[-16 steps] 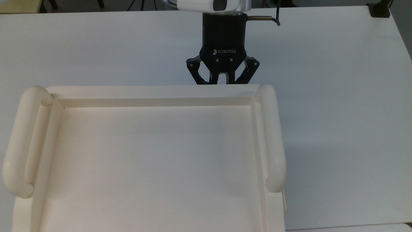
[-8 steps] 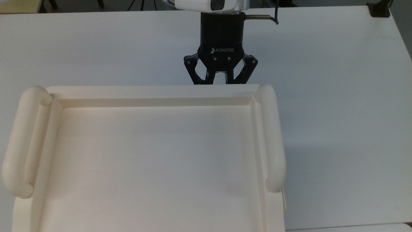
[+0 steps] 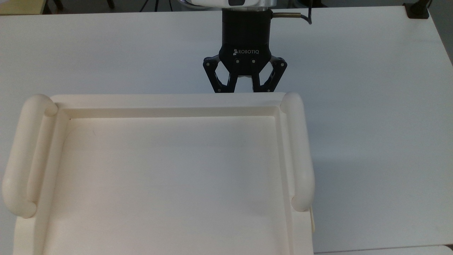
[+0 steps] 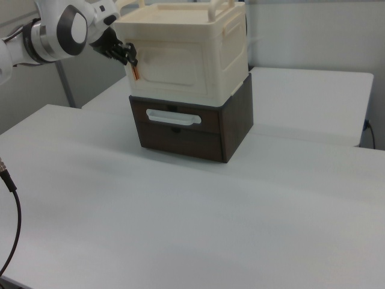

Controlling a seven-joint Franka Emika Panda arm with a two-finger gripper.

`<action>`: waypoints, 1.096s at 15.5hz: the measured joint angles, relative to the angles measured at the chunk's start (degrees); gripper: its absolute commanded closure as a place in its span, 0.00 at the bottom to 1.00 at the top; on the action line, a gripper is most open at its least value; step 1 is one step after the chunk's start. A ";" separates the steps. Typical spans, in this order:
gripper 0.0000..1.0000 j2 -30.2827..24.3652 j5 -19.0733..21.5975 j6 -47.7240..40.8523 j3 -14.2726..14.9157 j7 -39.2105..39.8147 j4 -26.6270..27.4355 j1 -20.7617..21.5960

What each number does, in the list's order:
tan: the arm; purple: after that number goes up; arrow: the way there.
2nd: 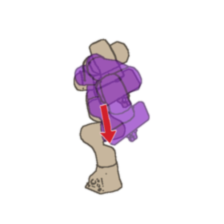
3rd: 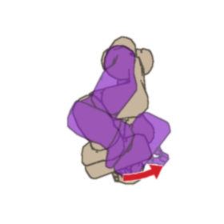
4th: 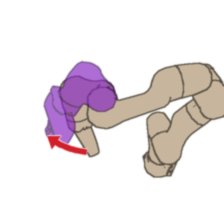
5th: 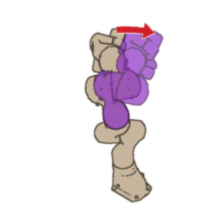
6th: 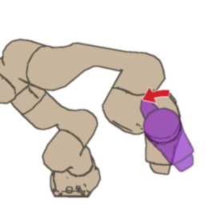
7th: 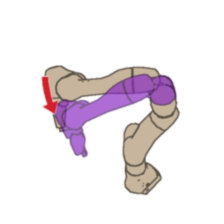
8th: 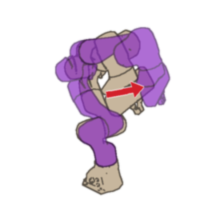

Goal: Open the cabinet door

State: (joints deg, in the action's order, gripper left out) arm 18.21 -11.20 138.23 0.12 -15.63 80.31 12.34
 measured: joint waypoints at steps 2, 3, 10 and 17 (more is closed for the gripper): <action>0.60 0.28 0.00 1.45 -0.06 -0.33 -0.54 0.03; 0.60 0.40 0.00 2.09 -0.07 -0.37 -0.64 0.04; 0.76 1.19 -1.56 2.56 -0.10 -0.39 -0.70 0.13; 0.92 1.50 -1.69 3.26 -0.14 -0.39 -0.75 0.16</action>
State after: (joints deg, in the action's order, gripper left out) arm 19.71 -12.89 141.49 -0.02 -16.02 79.56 12.50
